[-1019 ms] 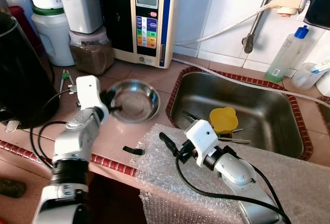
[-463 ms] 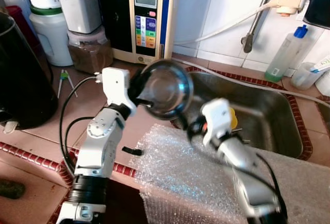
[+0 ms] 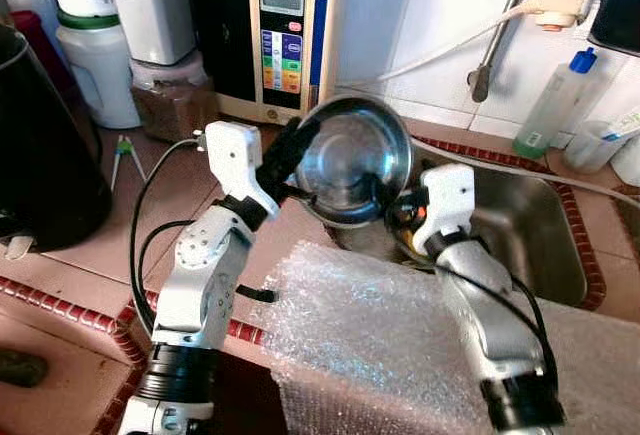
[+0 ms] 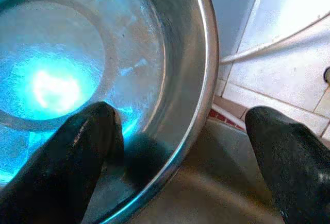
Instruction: Kitchen organization
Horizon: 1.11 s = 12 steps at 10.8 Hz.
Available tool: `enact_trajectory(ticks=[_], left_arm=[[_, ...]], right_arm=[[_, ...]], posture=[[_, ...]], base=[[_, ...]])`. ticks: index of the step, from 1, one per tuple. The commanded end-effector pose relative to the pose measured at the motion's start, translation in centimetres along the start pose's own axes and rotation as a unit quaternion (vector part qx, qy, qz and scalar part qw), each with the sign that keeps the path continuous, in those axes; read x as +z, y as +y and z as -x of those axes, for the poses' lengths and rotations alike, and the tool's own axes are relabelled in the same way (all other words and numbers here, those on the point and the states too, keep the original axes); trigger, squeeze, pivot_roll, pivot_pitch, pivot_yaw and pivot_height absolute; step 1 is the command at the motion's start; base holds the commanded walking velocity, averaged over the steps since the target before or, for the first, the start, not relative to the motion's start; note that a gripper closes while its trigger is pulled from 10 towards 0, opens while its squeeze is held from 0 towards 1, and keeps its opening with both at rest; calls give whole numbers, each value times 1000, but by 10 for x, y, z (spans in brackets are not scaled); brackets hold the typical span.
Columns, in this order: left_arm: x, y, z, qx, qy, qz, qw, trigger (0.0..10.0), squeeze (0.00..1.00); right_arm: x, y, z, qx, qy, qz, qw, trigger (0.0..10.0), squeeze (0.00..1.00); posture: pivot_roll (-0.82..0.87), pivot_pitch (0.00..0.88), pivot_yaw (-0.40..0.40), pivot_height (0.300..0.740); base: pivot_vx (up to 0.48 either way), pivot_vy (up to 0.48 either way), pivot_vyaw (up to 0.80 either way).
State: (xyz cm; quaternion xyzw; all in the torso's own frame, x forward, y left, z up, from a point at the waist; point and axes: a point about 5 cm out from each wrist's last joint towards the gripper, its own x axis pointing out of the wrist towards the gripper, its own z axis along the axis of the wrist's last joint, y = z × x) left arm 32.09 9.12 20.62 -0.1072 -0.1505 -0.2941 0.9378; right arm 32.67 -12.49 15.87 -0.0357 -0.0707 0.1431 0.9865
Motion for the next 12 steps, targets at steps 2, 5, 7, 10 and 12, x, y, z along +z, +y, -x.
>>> enact_trajectory(ticks=[2,5,7,10,12], left_arm=[[4,-14,-1,-39,-13,4,999,0,0],[2,-18,2,-53,-7,13,999,0,0],[1,-19,2,-56,-5,15,998,0,0],[-3,-16,4,-48,7,11,999,0,0],[-6,-16,4,-48,12,8,999,0,0]], right_arm=[[-1,2,-8,3,-5,-26,1000,0,0],[10,17,-22,17,-47,-52,997,0,0],[17,18,-26,20,-65,-59,996,0,0],[22,12,-23,11,-90,-71,993,0,0],[20,7,-20,0,-90,-81,993,0,0]], posture=[[164,0,-60,740],[167,0,-60,740],[166,0,-60,740],[164,0,-62,740],[161,0,-60,740]], base=[[0,0,0],[0,0,0],[0,0,0],[0,0,0],[0,0,0]])
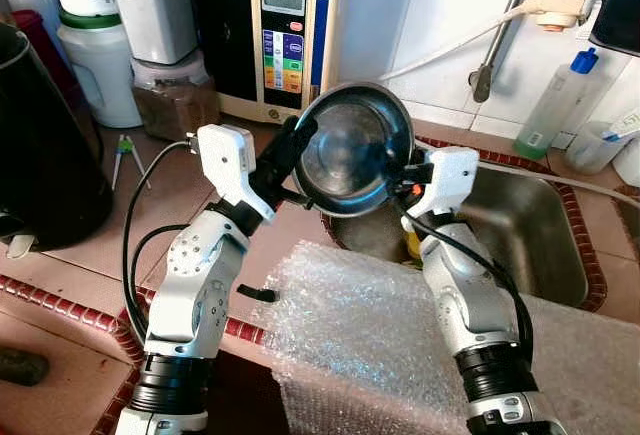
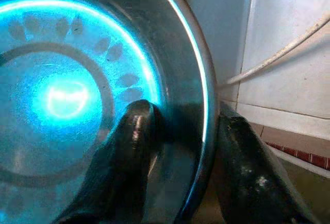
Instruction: Kitchen organization
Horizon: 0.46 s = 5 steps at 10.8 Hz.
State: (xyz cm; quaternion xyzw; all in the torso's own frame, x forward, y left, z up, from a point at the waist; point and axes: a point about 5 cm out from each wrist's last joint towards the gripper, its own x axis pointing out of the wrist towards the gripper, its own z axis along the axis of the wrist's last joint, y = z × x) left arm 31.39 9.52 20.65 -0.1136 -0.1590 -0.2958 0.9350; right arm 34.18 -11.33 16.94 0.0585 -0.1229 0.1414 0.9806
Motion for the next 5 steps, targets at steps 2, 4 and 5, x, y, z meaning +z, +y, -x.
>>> enact_trajectory(ticks=[2,4,5], left_arm=[[-11,-14,-2,-47,28,4,998,0,0],[-12,-14,-2,-45,30,4,999,0,0],[-13,-14,-1,-44,32,2,999,0,0]], right_arm=[[11,3,-3,12,-26,-2,1000,0,0],[10,5,-4,14,-26,-8,1000,0,0],[10,6,-4,14,-25,-10,1000,0,0]], posture=[[162,0,-59,740],[164,0,-61,740],[164,0,-61,740]], base=[[0,0,0],[0,0,0],[0,0,0]])
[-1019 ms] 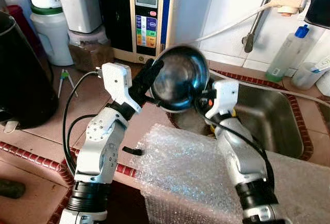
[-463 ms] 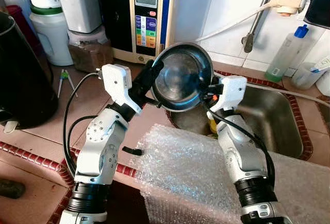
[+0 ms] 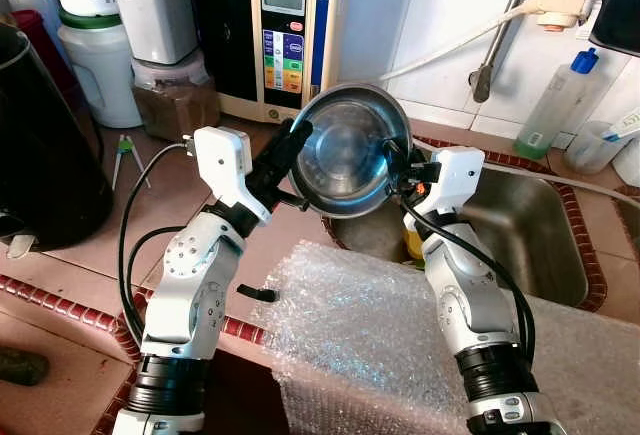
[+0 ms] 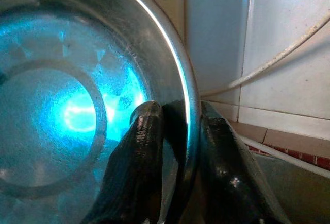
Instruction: Kitchen organization
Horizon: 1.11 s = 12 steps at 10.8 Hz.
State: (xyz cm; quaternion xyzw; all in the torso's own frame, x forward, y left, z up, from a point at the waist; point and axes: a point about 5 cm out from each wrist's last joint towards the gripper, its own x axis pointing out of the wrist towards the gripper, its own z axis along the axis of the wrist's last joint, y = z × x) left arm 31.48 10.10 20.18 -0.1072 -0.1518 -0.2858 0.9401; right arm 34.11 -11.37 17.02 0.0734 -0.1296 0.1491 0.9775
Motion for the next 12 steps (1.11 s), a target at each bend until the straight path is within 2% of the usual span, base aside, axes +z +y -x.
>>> enact_trajectory(ticks=[1,3,4,5,6,7,8,9,10,12], left_arm=[[-12,-20,-4,-54,28,2,998,0,0],[-16,-26,0,-82,51,2,995,0,0],[-21,-28,4,-105,70,-10,992,1412,0],[-22,-28,6,-117,79,-16,990,235,0],[-23,-29,6,-119,81,-23,989,1176,0],[-23,-30,6,-122,85,-29,988,3059,0],[-26,-29,7,-122,93,-29,988,10000,545],[-31,-32,11,-149,118,-37,981,10000,1000],[-32,-39,14,-181,125,-49,974,10000,1000],[-38,-41,20,-201,152,-57,966,10000,1000]], right_arm=[[8,6,-4,7,-15,1,1000,0,0],[-1,8,-3,14,8,2,1000,0,0],[-5,4,-2,-6,18,7,1000,0,0],[-5,-5,-1,-42,19,18,999,0,0],[-6,-18,0,-80,23,17,996,0,0],[-7,-29,2,-108,28,20,994,0,0],[-6,-42,4,-142,32,27,989,0,0],[-7,-54,7,-180,41,44,982,0,0],[-8,-60,8,-199,48,57,977,0,0],[-11,-67,12,-227,59,78,969,0,0]], posture=[[165,0,-61,740],[165,0,-61,740],[170,0,-52,740],[170,0,-49,740],[170,0,-48,740],[169,0,-48,740],[169,0,-48,740],[170,0,-48,740],[173,0,-49,740],[179,0,-47,740]], base=[[0,0,0],[0,0,0],[0,0,0],[0,0,0],[0,0,0],[0,0,0],[0,0,0],[0,0,0],[0,0,0],[0,0,0]])
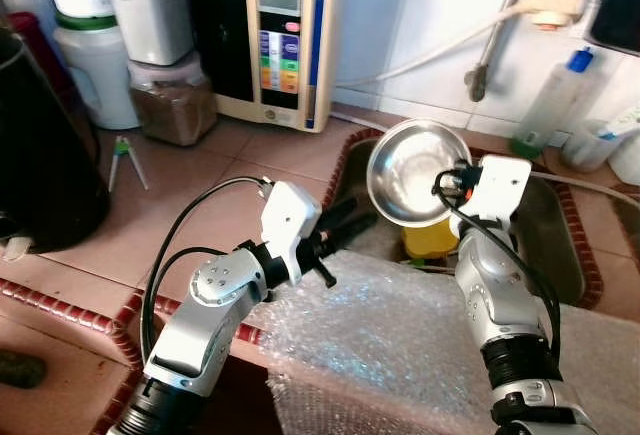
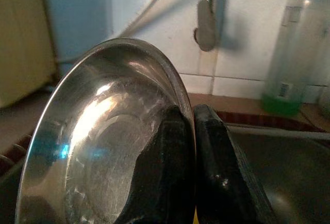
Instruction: Kitchen organization
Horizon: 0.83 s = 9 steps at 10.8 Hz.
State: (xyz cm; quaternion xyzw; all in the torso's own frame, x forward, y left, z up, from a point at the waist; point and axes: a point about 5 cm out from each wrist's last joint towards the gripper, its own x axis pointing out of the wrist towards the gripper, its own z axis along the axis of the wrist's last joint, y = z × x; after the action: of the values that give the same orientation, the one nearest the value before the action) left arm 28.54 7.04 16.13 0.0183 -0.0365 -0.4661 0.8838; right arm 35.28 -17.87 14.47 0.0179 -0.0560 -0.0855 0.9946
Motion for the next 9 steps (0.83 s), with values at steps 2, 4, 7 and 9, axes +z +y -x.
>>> enact_trajectory(ticks=[2,4,7,9], left_arm=[[-7,2,7,-16,37,-28,999,10000,1000],[-14,6,12,-36,77,-51,995,10000,1000],[-17,14,15,-44,98,-67,992,10000,1000],[-18,15,15,-46,102,-74,991,10000,1000]], right_arm=[[-3,-16,-2,-47,10,24,999,0,0],[-9,-37,-1,-80,23,39,996,0,0],[-20,-71,4,-145,50,61,986,0,0],[-27,-81,7,-170,69,60,981,0,0]], posture=[[179,0,-45,740],[176,0,-41,740],[171,0,-37,740],[171,0,-37,740]], base=[[0,0,0],[0,0,0],[0,0,0],[0,0,0]])
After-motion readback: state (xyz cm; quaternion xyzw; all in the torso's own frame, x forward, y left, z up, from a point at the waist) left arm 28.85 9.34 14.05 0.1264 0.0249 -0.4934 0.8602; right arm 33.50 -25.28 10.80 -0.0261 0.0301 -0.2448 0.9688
